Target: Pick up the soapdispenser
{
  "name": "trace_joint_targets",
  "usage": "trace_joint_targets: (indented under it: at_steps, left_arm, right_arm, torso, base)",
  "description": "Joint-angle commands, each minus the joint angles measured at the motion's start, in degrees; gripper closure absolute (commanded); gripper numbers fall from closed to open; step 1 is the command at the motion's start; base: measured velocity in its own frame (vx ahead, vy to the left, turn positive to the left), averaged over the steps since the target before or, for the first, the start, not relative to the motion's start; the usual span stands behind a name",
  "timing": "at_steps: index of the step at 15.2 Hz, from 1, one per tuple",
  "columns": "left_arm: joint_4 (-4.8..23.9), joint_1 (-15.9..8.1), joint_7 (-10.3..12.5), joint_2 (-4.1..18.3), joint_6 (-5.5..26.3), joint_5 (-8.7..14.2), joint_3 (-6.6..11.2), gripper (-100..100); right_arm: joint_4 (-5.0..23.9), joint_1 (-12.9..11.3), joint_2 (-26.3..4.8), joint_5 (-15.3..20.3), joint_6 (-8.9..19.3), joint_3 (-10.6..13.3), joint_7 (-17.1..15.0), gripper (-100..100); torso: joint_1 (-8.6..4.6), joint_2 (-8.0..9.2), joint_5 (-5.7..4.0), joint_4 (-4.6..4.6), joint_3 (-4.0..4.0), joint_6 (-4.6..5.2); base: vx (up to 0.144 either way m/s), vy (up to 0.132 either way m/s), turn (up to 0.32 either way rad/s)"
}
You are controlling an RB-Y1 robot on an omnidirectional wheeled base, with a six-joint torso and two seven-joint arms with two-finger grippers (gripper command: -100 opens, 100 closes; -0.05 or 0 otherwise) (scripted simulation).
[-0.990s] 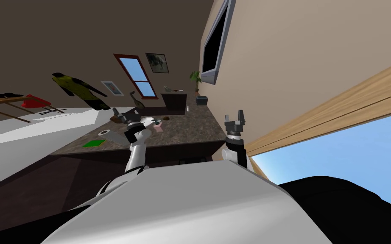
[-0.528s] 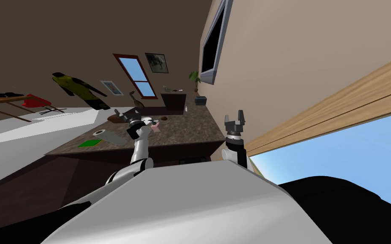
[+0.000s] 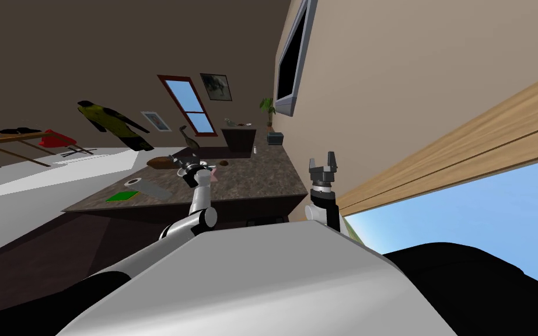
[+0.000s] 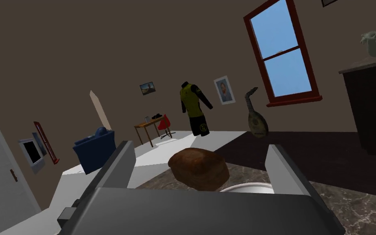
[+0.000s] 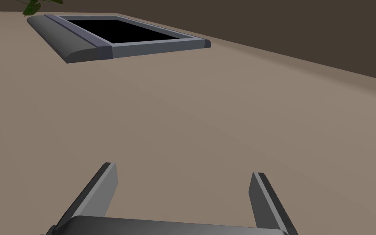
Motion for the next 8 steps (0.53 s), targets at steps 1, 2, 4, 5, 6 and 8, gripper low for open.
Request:
trace_joint_targets:
  at_steps: [1, 2, 4, 5, 6, 8]
  left_arm:
    - [2.9, -2.5, -0.4, -1.8, 0.5, 2.8, 1.97, -100]
    - [3.0, -2.5, -0.4, -1.8, 0.5, 2.8, 1.97, -100]
    - [6.1, -4.9, -0.8, -4.2, 0.8, 5.3, 3.88, -100]
    - [7.5, -5.9, -1.0, -5.6, 0.9, 6.4, 4.75, -100]
    - [7.5, -5.9, -1.0, -5.6, 0.9, 6.4, 4.75, -100]
    - [8.6, -6.7, -1.1, -7.0, 0.9, 7.3, 5.56, -100]
  right_arm:
    - [0.0, 0.0, 0.0, 0.0, 0.0, 0.0, 0.0, 0]
    - [0.0, 0.0, 0.0, 0.0, 0.0, 0.0, 0.0, 0]
    - [0.0, 0.0, 0.0, 0.0, 0.0, 0.0, 0.0, 0]
    - [0.0, 0.0, 0.0, 0.0, 0.0, 0.0, 0.0, 0]
    - [0.0, 0.0, 0.0, 0.0, 0.0, 0.0, 0.0, 0]
    - [0.0, 0.0, 0.0, 0.0, 0.0, 0.0, 0.0, 0]
  torso:
    - [0.00, 0.00, 0.00, 0.00, 0.00, 0.00]
    - [0.00, 0.01, 0.00, 0.00, 0.00, -0.01]
    - [0.11, 0.06, 0.02, 0.01, 0.03, -0.02]
    - [0.14, 0.07, 0.03, 0.01, 0.04, -0.03]
    - [0.14, 0.08, 0.03, 0.01, 0.04, -0.02]
    - [0.18, 0.07, 0.04, 0.01, 0.04, -0.02]
  base:
    - [-0.005, -0.056, 0.032]
    - [-0.010, -0.043, 0.043]
    - [-0.017, -0.024, 0.068]
    - [-0.019, -0.028, 0.079]
    - [-0.012, -0.018, 0.051]
    - [-0.007, -0.010, 0.029]
